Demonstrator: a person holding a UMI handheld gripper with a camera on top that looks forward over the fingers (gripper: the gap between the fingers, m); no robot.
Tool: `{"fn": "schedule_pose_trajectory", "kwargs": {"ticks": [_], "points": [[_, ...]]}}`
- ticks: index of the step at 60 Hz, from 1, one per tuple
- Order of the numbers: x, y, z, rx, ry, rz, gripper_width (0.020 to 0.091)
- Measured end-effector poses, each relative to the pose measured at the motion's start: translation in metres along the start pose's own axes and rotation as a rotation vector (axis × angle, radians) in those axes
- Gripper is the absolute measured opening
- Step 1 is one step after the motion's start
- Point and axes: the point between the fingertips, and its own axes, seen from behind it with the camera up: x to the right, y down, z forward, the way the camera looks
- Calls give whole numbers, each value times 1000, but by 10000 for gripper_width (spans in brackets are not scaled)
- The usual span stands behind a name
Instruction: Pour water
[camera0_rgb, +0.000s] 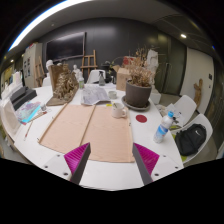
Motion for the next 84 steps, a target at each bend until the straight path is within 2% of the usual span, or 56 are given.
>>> {"fn": "schedule_pose_trajectory", "kwargs": {"ticks": [13, 25, 32, 44, 50, 56, 60, 71, 84], "points": [[141, 26, 37, 5, 93, 46, 853], [241, 36, 106, 68, 142, 77, 854], [275, 30, 161, 115, 151, 98, 854], [294, 19, 241, 165, 140, 92, 844], [290, 19, 265, 168, 123, 80, 715], [297, 15, 276, 185, 125, 82, 532], [290, 17, 271, 190, 125, 101, 507], [296, 19, 270, 190, 153, 80, 361], [295, -5, 269, 161, 220, 24, 361]]}}
